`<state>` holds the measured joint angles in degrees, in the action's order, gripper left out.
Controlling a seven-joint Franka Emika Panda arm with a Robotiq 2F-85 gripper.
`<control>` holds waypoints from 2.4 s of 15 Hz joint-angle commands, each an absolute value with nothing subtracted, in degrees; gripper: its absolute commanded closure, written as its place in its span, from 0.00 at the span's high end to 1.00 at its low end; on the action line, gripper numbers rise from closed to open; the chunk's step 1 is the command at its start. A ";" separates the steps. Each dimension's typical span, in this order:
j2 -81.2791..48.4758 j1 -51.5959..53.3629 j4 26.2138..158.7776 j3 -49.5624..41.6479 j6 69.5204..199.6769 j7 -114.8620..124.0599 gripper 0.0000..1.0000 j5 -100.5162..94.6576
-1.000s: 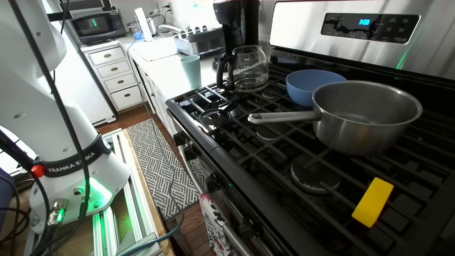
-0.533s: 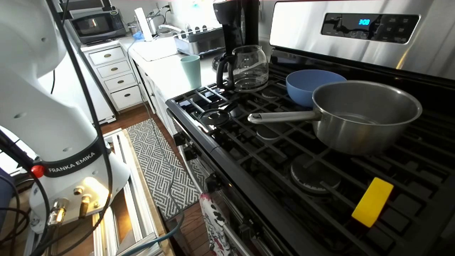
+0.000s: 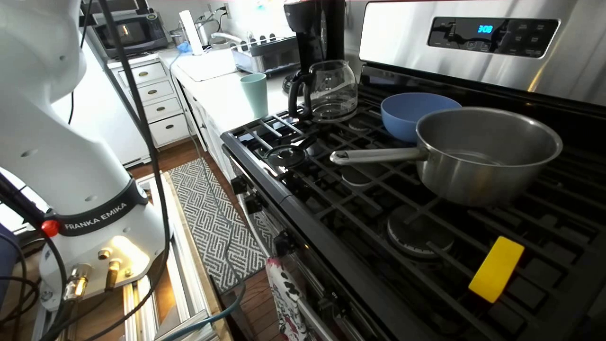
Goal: Put the pump bottle on top of the stove
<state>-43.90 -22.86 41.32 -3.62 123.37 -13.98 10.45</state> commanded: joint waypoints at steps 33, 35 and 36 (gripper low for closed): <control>-53.65 -18.44 28.92 -11.13 122.83 -7.46 0.25 8.12; -53.69 -18.44 28.92 -11.28 122.90 -7.39 0.12 8.23; -53.70 -18.44 28.94 -11.34 122.84 -7.42 0.05 8.25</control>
